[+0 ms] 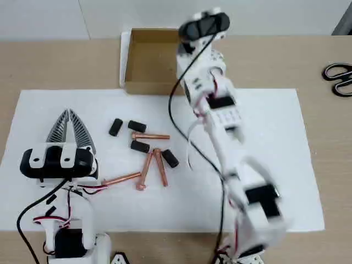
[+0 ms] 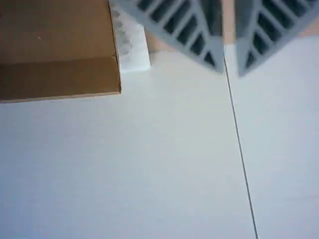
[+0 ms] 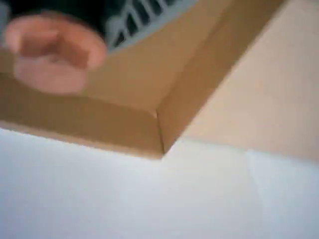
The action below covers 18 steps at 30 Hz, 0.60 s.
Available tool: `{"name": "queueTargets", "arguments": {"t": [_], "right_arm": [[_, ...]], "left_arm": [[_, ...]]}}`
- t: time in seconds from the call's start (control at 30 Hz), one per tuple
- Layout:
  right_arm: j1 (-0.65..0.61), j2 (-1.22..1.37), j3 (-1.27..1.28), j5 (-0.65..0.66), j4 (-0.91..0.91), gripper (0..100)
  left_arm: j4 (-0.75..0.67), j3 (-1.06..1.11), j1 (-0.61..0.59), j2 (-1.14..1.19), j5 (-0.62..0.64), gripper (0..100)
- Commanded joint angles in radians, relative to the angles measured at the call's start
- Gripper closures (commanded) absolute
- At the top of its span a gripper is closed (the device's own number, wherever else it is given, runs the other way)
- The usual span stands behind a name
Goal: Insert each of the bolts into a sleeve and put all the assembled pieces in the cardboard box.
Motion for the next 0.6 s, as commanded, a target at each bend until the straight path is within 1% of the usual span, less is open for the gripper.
{"name": "queueTargets", "arguments": {"t": [0.0, 0.17, 0.37, 0.47, 0.57], "right_arm": [[0.004, 0.295, -0.437, -0.146, 0.016, 99.6], [0.002, 0.633, -0.848, -0.146, 0.033, 99.5], [-0.007, 0.928, -1.252, -0.135, 0.254, 99.4], [0.001, 1.030, -1.389, -0.115, 0.317, 99.4], [0.004, 1.098, -1.455, -0.081, 0.337, 99.4]], "left_arm": [[-0.018, -0.007, -0.006, -0.014, 0.000, 99], [-0.020, -0.008, -0.006, -0.014, 0.000, 99], [-0.018, -0.007, -0.003, -0.014, -0.002, 99], [-0.018, -0.007, 0.000, -0.014, 0.000, 99], [-0.018, -0.007, 0.000, -0.014, 0.000, 99]]}}
